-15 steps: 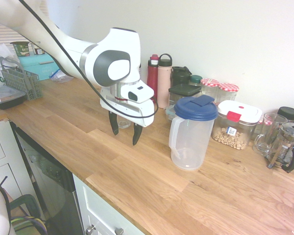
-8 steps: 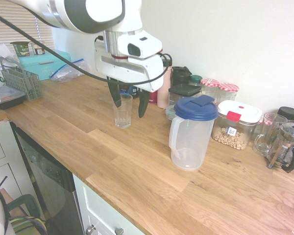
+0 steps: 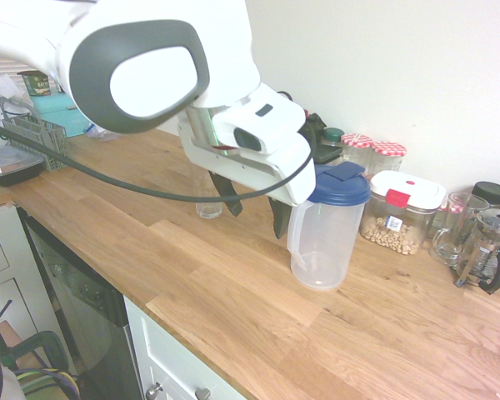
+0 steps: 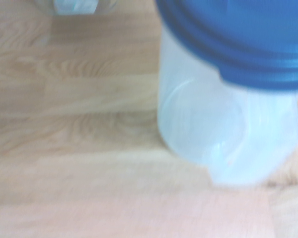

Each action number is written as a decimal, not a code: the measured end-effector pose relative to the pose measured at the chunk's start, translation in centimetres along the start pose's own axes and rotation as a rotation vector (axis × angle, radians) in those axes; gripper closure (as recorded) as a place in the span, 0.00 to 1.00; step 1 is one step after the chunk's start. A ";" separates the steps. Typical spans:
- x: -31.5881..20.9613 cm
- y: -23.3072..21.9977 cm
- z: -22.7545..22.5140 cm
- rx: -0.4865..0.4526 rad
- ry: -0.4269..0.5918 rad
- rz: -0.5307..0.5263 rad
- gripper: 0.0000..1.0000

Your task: Pour me some water

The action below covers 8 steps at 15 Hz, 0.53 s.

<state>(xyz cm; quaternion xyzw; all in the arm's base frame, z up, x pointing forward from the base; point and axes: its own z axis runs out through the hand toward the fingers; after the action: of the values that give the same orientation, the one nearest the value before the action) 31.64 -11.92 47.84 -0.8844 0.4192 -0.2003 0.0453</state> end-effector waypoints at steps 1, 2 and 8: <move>0.6 -0.1 1.0 0.000 0.008 -0.006 0.00; 1.3 -0.2 2.0 -0.005 0.010 -0.013 0.00; 6.0 -2.2 5.5 -0.017 -0.033 0.024 1.00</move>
<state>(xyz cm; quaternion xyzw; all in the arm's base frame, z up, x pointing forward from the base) 38.78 -15.54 45.29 -0.8829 0.4306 -0.1814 0.0472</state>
